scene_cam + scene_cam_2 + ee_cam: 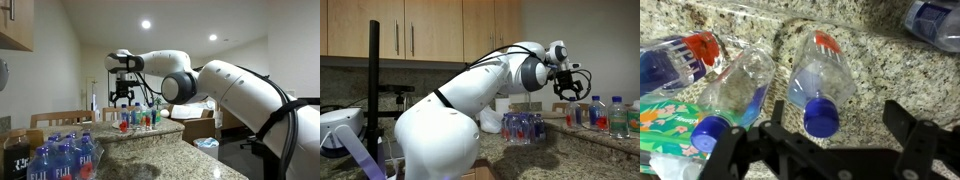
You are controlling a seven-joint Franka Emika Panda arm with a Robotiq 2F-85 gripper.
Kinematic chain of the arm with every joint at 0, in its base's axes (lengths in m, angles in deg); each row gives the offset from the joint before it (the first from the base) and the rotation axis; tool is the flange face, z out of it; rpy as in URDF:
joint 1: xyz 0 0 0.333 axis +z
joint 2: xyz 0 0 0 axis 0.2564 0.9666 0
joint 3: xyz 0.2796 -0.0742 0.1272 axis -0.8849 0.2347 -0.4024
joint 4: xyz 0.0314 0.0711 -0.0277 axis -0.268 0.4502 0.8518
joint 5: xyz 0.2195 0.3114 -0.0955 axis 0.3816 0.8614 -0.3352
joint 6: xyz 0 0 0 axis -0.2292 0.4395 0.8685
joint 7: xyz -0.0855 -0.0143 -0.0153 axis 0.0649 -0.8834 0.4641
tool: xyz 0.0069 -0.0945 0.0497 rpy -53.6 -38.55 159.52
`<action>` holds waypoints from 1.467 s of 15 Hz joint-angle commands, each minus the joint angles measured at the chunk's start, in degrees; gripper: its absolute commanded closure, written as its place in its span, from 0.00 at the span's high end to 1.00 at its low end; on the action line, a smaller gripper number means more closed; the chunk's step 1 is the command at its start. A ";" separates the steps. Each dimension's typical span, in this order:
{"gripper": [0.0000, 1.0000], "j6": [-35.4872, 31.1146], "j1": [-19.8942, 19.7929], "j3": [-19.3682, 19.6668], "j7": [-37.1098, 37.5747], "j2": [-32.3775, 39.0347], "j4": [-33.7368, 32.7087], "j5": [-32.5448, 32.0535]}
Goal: Put three bottles of water a step above
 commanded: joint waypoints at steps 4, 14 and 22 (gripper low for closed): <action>1.00 -1.64 0.55 1.04 4.56 0.82 -5.13 -0.38; 1.00 8.58 4.05 2.87 5.86 1.49 -7.20 -1.50; 1.00 7.25 4.34 3.41 7.87 0.86 -6.77 -0.95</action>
